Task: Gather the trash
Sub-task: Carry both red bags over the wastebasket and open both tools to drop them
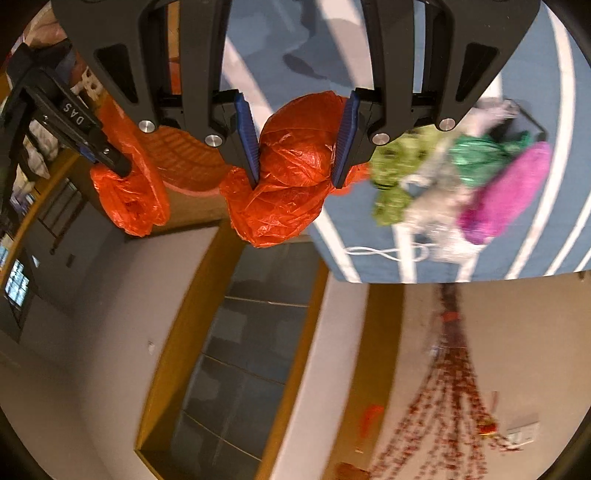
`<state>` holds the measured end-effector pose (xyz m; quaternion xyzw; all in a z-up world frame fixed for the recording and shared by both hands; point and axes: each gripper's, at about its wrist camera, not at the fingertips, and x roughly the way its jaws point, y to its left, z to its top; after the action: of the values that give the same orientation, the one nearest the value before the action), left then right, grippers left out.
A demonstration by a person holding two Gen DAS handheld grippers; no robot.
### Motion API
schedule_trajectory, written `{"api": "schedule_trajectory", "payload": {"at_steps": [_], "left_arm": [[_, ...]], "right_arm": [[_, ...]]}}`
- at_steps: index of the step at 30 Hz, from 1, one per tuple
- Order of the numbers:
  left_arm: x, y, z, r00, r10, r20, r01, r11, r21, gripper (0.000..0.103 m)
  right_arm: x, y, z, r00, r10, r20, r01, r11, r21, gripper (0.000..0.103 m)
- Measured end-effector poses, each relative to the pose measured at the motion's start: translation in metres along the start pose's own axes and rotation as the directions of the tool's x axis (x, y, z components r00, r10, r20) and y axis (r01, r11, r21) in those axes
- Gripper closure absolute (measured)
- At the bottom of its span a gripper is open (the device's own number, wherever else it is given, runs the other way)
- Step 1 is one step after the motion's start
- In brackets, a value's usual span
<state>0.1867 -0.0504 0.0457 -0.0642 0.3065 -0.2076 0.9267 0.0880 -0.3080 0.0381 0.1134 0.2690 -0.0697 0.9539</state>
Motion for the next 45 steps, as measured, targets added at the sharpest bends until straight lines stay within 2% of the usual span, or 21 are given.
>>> {"api": "schedule_trajectory", "payload": {"at_steps": [13, 23, 30, 32, 34, 36, 39, 45], "left_arm": [[0.063, -0.065, -0.015, 0.988, -0.124, -0.095, 0.127, 0.992, 0.026, 0.065], [0.096, -0.097, -0.026, 0.972, -0.172, -0.159, 0.179, 0.983, 0.035, 0.065], [0.113, -0.113, -0.032, 0.959, -0.2, -0.202, 0.213, 0.976, 0.046, 0.063], [0.117, -0.116, -0.034, 0.956, -0.199, -0.215, 0.214, 0.976, 0.048, 0.062], [0.12, -0.117, -0.038, 0.954, -0.193, -0.231, 0.209, 0.977, 0.047, 0.057], [0.121, -0.115, -0.04, 0.954, -0.182, -0.24, 0.198, 0.979, 0.042, 0.048], [0.121, -0.11, -0.041, 0.954, -0.173, -0.244, 0.187, 0.982, 0.032, 0.041], [0.115, -0.096, -0.038, 0.963, -0.134, -0.235, 0.145, 0.989, 0.029, 0.04]], "right_arm": [[0.018, -0.061, -0.012, 0.997, -0.082, -0.014, 0.082, 0.994, 0.068, 0.067], [0.038, -0.091, -0.019, 0.993, -0.107, -0.04, 0.111, 0.986, 0.122, 0.067], [0.048, -0.107, -0.018, 0.992, -0.113, -0.049, 0.119, 0.981, 0.155, 0.063], [0.049, -0.111, -0.018, 0.993, -0.11, -0.049, 0.117, 0.979, 0.168, 0.061], [0.049, -0.112, -0.018, 0.993, -0.11, -0.049, 0.117, 0.978, 0.172, 0.055], [0.046, -0.115, -0.02, 0.992, -0.114, -0.048, 0.121, 0.977, 0.177, 0.051], [0.044, -0.118, -0.021, 0.992, -0.12, -0.046, 0.126, 0.975, 0.184, 0.046], [0.041, -0.116, -0.02, 0.99, -0.134, -0.04, 0.139, 0.974, 0.179, 0.044]]}}
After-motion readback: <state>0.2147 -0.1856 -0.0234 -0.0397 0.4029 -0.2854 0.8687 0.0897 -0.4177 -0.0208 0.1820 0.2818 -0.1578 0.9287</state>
